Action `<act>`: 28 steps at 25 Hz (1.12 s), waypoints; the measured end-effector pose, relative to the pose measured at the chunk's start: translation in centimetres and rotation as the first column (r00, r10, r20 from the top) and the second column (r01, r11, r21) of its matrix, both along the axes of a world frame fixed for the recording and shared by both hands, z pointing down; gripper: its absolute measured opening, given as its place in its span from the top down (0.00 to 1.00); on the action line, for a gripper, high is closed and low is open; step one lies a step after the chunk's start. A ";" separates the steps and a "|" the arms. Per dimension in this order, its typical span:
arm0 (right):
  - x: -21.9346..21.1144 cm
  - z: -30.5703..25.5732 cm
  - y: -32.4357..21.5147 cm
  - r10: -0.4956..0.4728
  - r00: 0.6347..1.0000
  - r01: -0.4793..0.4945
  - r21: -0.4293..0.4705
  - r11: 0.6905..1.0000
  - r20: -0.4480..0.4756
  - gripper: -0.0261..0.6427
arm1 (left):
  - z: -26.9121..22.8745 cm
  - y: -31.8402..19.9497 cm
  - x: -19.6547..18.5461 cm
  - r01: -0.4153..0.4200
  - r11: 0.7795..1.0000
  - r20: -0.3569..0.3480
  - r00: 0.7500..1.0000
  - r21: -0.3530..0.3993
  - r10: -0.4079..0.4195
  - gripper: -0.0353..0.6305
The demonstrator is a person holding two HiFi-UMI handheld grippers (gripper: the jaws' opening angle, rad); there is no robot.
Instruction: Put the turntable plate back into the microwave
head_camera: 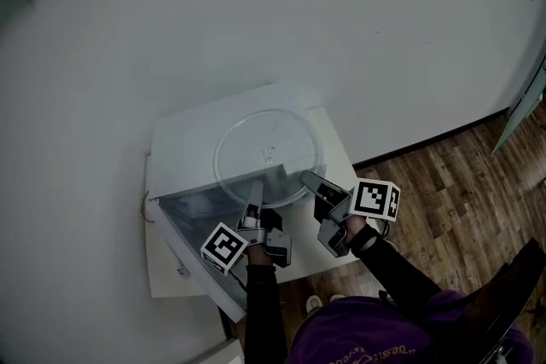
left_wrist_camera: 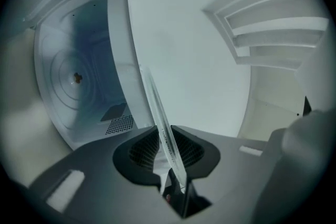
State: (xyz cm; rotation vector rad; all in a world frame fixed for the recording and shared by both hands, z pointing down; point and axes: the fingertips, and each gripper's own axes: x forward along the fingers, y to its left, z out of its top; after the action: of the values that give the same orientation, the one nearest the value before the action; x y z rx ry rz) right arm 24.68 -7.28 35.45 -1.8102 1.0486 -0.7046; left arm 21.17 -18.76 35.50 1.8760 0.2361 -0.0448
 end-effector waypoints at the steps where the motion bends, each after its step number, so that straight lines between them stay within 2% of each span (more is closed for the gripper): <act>1: 0.0 -0.1 0.0 0.001 1.000 -0.001 0.000 1.000 0.001 0.82 | 0.1 0.1 0.0 -0.014 1.000 0.009 1.000 0.016 0.013 0.85; 8: -0.8 0.2 0.0 0.006 0.996 -0.014 -0.091 0.996 -0.087 0.82 | 0.0 0.7 -0.4 -0.094 0.996 -0.059 0.994 -0.012 0.093 0.86; 11: -1.8 -0.2 0.1 0.008 0.993 -0.019 -0.086 0.996 -0.116 0.83 | 0.0 0.7 -1.3 -0.112 0.994 -0.077 0.991 -0.001 0.111 0.85; 15: -3.3 -1.9 -0.9 -0.004 0.980 -0.011 -0.078 0.997 -0.199 0.83 | -1.0 -0.3 -2.8 -0.160 0.986 -0.156 0.976 -0.039 0.153 0.86; 19: -5.2 -3.2 -1.9 -0.026 0.969 0.011 -0.065 0.998 -0.245 0.83 | -2.0 -1.1 -4.9 -0.182 0.981 -0.193 0.967 -0.069 0.166 0.87; 24: -7.3 -3.2 -2.8 -0.056 0.962 0.038 -0.072 0.997 -0.267 0.83 | -1.7 -1.8 -7.2 -0.203 0.973 -0.202 0.963 -0.108 0.178 0.89; 28: -9.3 -2.7 -3.0 -0.077 0.961 0.056 -0.086 0.995 -0.266 0.83 | -1.1 -1.9 -9.3 -0.237 0.969 -0.182 0.958 -0.065 0.222 0.88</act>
State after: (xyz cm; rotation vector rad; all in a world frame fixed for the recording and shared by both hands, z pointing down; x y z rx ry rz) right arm 15.42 -10.32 32.80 -1.9845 1.2808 -0.5550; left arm 11.88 -20.70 34.43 1.7483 0.5631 -0.0593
